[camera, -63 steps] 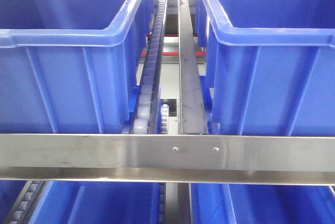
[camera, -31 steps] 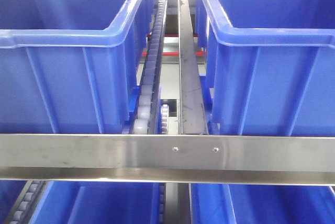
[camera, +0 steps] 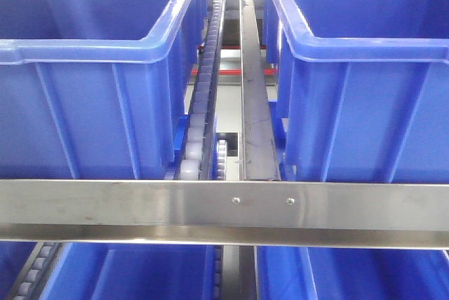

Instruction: Pick and sort blue part to right shelf

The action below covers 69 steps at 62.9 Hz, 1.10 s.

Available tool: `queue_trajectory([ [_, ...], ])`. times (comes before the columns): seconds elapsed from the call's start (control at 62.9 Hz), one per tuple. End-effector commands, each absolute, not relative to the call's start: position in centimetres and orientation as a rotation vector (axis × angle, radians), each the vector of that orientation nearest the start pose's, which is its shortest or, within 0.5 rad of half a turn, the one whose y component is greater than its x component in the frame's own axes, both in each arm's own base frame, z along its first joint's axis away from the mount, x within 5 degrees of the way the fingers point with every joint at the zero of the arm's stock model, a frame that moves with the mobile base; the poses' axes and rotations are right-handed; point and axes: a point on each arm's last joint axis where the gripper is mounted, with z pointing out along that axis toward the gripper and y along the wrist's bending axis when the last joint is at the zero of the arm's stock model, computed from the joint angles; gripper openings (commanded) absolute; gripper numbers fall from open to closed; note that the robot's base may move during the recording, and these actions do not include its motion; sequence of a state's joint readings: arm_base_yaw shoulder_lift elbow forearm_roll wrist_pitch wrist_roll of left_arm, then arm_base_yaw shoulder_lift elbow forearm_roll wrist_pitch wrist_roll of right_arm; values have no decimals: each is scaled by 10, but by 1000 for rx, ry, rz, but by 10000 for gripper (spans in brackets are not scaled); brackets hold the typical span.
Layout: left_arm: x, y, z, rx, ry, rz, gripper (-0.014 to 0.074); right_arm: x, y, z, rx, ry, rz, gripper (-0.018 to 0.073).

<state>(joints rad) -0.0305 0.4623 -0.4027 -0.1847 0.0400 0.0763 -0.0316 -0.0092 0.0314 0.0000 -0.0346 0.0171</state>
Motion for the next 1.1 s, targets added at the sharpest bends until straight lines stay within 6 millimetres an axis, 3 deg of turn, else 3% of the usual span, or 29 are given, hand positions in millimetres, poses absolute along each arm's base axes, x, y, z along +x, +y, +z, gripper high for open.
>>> queue_trajectory([
  [0.0, 105, -2, 328, -72, 1480, -114, 125, 52, -2, 223, 36, 1333, -6, 55],
  [0.731, 105, -2, 323, -73, 1492, -113, 125, 52, -2, 223, 36, 1333, -6, 55],
  [0.922, 83, -3, 300, -1, 1453, -55, 125, 52, -2, 223, 37, 1334, -6, 55],
  [1.081, 69, -2, 264, 3, 1454, -56, 125, 52, -2, 223, 37, 1334, -6, 55],
])
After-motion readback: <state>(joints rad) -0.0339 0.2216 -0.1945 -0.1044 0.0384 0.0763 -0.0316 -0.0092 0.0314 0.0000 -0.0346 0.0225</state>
